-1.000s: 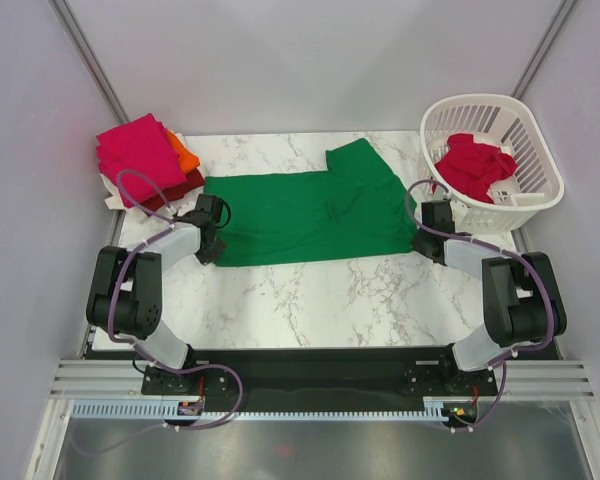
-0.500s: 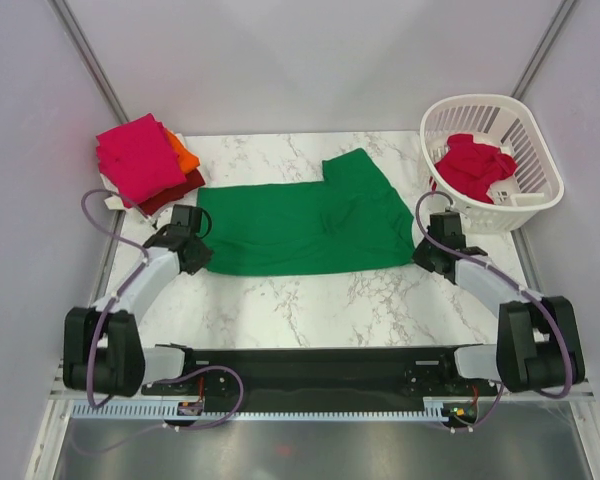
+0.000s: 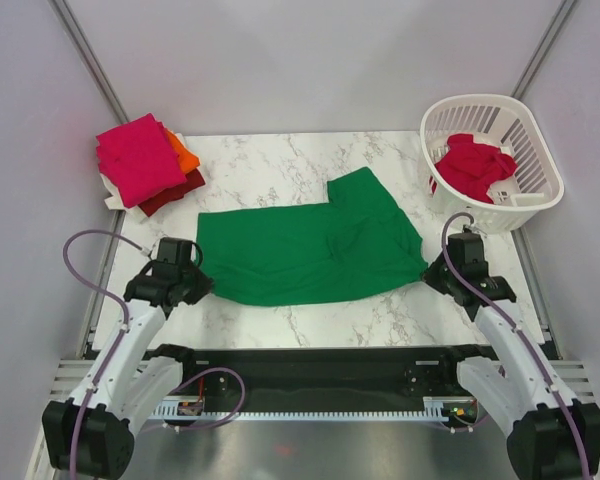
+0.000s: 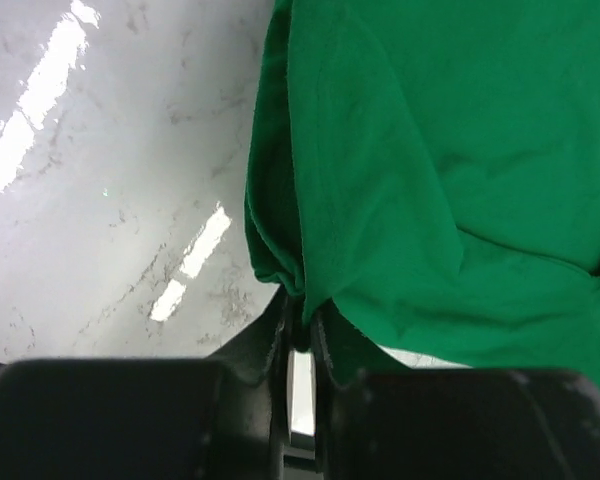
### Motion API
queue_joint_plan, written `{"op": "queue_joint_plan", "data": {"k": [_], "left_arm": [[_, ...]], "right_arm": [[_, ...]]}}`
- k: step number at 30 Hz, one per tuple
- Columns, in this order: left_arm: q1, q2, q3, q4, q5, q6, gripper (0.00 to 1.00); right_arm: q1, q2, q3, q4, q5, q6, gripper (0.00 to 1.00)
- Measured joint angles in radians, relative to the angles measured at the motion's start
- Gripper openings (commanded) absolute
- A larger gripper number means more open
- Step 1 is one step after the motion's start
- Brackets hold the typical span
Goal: Fold and stack the t-shirts
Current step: Fold the tshirt
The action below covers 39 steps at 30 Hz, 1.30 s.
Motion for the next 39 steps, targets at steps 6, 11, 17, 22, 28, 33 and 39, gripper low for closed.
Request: {"op": "queue_joint_plan", "data": {"k": [6, 11, 17, 22, 28, 33, 39], "left_arm": [[-0.006, -0.048, 0.010, -0.093, 0.100, -0.037, 0.99], [-0.006, -0.143, 0.146, -0.248, 0.091, -0.036, 1.00], [-0.006, -0.048, 0.327, -0.236, -0.002, 0.050, 1.00], [-0.003, 0.315, 0.491, -0.164, -0.007, 0.177, 0.94], [-0.003, 0.563, 0.724, -0.090, 0.003, 0.363, 0.92], [-0.003, 0.565, 0.715, -0.061, -0.095, 0.449, 0.92], [-0.003, 0.556, 0.597, -0.035, -0.152, 0.479, 0.91]], "right_arm": [[0.003, -0.098, 0.056, -0.157, -0.013, 0.015, 0.98], [0.004, -0.143, 0.173, -0.225, 0.006, 0.008, 0.97], [0.006, 0.016, 0.291, -0.091, -0.053, -0.040, 0.96], [0.039, 0.477, 0.568, -0.002, -0.123, -0.131, 0.95], [0.068, 0.921, 0.986, 0.008, -0.129, -0.217, 0.93], [0.094, 1.196, 1.294, -0.013, -0.077, -0.266, 0.92], [0.151, 1.517, 1.675, -0.077, 0.066, -0.322, 0.91]]}}
